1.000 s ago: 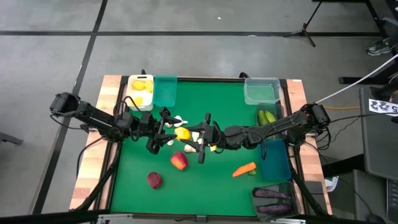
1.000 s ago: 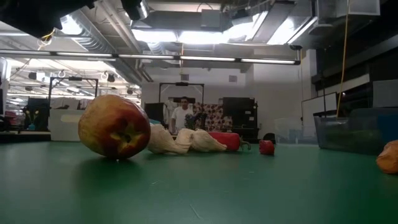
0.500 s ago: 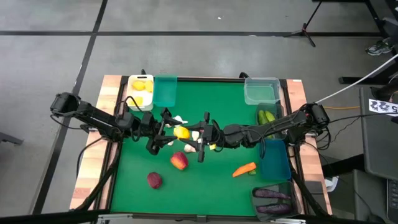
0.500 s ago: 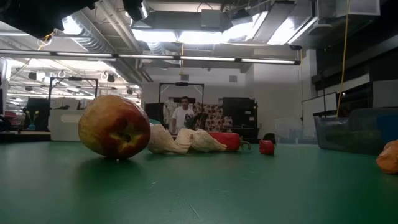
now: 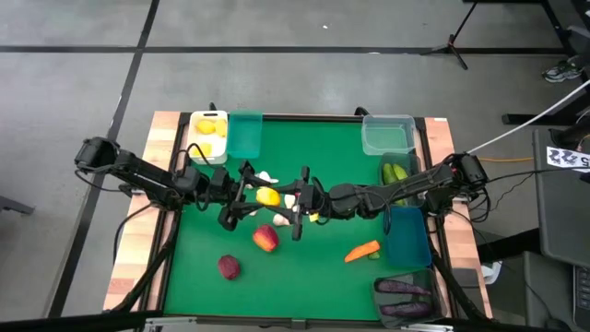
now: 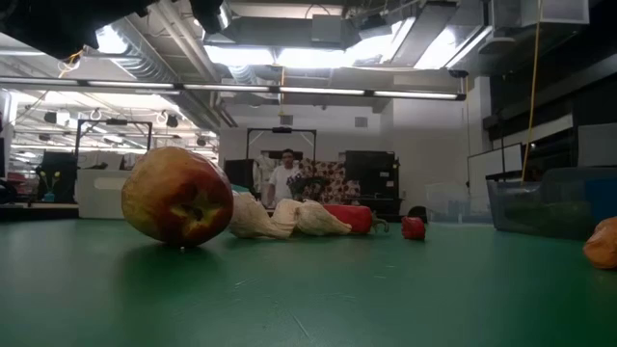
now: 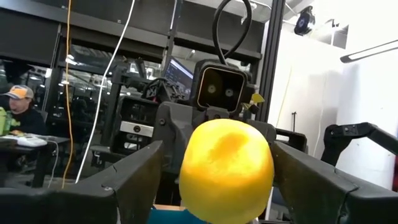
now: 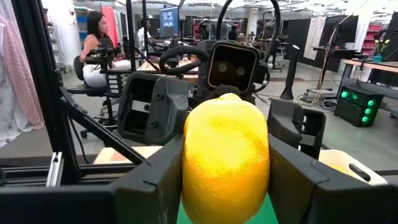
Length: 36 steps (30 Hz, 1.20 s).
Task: Sort produce into baskets
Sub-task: Put the yellow lemon into the white bin
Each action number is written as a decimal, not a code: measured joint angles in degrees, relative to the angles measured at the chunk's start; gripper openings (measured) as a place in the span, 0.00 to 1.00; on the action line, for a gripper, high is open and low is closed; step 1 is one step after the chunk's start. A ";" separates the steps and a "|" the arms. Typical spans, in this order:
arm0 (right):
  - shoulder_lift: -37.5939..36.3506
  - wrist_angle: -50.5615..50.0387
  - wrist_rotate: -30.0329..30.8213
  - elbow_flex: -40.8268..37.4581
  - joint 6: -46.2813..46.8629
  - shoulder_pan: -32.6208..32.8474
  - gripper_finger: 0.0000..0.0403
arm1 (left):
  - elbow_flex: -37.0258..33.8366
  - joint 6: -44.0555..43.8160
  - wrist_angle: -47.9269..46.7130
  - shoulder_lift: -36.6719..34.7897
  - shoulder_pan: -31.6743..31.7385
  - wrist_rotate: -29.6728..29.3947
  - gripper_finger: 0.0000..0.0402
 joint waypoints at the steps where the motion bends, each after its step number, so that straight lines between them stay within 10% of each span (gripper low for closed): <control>1: 0.00 -0.11 0.00 0.00 0.00 0.00 0.46 | 0.00 0.24 0.00 0.00 0.00 -0.02 0.71; 22: -0.11 -1.08 1.19 0.00 0.02 0.04 0.46 | 0.00 0.83 -0.06 -0.04 0.00 -0.13 0.46; 36: -0.30 -7.57 1.52 0.11 0.76 0.20 0.75 | -0.04 0.70 -0.74 0.04 0.04 -0.74 0.46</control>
